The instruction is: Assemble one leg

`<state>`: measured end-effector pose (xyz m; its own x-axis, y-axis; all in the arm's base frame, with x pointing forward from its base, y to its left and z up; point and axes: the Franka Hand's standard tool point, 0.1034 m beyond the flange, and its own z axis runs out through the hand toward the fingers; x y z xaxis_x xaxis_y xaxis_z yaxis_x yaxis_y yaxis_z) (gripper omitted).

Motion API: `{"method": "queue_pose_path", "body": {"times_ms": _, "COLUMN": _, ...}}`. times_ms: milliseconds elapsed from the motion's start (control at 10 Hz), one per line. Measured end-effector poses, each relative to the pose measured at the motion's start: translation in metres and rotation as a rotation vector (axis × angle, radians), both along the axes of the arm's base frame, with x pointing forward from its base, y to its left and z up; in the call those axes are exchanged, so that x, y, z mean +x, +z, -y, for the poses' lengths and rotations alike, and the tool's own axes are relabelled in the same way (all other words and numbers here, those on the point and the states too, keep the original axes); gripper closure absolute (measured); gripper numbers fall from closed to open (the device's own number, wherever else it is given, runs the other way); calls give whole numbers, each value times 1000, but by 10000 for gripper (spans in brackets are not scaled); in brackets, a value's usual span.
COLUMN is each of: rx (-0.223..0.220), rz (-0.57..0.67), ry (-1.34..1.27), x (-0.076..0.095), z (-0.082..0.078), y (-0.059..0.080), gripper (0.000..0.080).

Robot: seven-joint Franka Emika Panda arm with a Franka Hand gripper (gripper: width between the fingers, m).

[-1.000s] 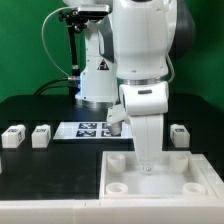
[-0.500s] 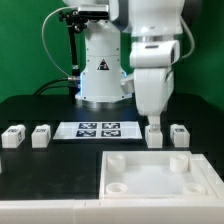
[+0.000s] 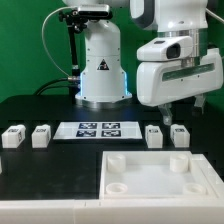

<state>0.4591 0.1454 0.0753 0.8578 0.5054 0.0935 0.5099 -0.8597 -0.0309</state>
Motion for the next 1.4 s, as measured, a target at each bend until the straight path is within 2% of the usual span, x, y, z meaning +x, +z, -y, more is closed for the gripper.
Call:
{"method": "queue_pose_path", "body": {"times_ms": 100, "rx": 21, "rz": -19, "ry": -173, "x": -1, "z": -2, "y": -1, "gripper": 150}}
{"method": "queue_pose_path", "body": {"times_ms": 300, "rx": 38, "rz": -77, "ry": -414, "x": -15, "z": -13, "y": -17, "gripper": 150}}
{"method": "queue_pose_path", "body": {"times_ms": 400, "rx": 56, "rz": -83, "ry": -526, "x": -16, "z": -14, "y": -21, "gripper": 150}}
{"method": "queue_pose_path", "body": {"times_ms": 500, "rx": 71, "rz": -72, "ry": -558, "x": -18, "z": -12, "y": -26, "gripper": 150}}
{"method": "queue_pose_path", "body": {"times_ms": 600, "rx": 52, "rz": -108, "ry": -534, "x": -21, "z": -12, "y": -27, "gripper": 150}}
{"method": "queue_pose_path", "body": {"times_ms": 800, "rx": 54, "rz": -104, "ry": -533, "x": -20, "z": -13, "y": -28, "gripper": 150}}
{"method": "queue_pose_path", "body": {"times_ms": 900, "rx": 5, "rz": -219, "ry": -545, "x": -33, "z": -12, "y": -32, "gripper": 150}}
{"method": "queue_pose_path", "body": {"times_ms": 1000, "rx": -40, "rz": -354, "ry": -555, "x": -35, "z": -17, "y": -34, "gripper": 150}}
{"method": "queue_pose_path", "body": {"times_ms": 1300, "rx": -155, "rz": -696, "ry": -542, "x": -35, "z": -15, "y": -35, "gripper": 150}}
{"method": "queue_pose_path", "body": {"times_ms": 1400, "rx": -167, "rz": -738, "ry": -537, "x": -32, "z": -16, "y": -36, "gripper": 150}}
